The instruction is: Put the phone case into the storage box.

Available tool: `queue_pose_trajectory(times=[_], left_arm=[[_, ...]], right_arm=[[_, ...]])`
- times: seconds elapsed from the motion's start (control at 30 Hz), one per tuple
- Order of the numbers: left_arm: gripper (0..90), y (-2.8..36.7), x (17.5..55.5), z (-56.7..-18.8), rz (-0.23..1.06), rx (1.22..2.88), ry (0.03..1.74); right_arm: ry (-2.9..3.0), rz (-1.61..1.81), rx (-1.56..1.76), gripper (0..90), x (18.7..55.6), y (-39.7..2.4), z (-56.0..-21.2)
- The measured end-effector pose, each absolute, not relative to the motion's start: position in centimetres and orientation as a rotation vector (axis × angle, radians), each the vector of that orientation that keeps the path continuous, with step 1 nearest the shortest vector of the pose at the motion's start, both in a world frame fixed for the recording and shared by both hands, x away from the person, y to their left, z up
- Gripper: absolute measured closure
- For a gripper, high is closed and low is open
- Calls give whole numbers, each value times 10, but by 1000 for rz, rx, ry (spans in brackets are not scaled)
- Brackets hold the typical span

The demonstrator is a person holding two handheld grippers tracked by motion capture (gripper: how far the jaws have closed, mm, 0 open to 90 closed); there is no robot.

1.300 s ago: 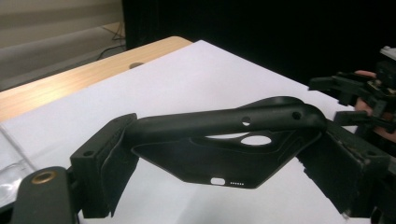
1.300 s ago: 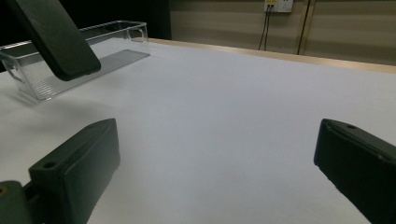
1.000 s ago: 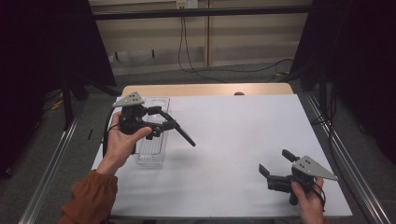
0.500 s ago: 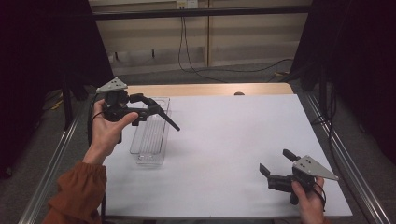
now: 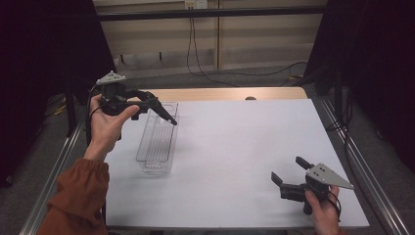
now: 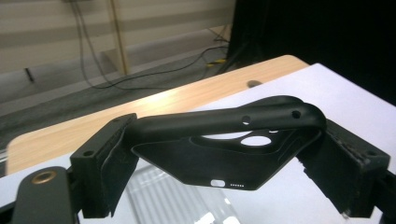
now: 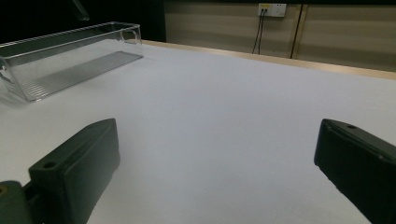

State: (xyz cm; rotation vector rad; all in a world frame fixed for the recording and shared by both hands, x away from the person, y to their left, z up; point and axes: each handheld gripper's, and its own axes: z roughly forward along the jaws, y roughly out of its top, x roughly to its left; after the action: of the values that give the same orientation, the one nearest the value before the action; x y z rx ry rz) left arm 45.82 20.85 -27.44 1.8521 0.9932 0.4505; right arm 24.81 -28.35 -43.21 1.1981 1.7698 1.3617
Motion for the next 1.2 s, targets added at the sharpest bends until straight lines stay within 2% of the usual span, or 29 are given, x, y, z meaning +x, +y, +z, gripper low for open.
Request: queue_pose_trajectory(times=[0.47, 1.2], left_arm=[[148, 203, 486, -281, 532, 1853, 1104], [147, 186, 515, -312, 612, 1890, 1215]], right_arm=[[1774, 1363, 1204, 0, 248, -284, -433], [1775, 1362, 1200, 0, 248, -284, -432]])
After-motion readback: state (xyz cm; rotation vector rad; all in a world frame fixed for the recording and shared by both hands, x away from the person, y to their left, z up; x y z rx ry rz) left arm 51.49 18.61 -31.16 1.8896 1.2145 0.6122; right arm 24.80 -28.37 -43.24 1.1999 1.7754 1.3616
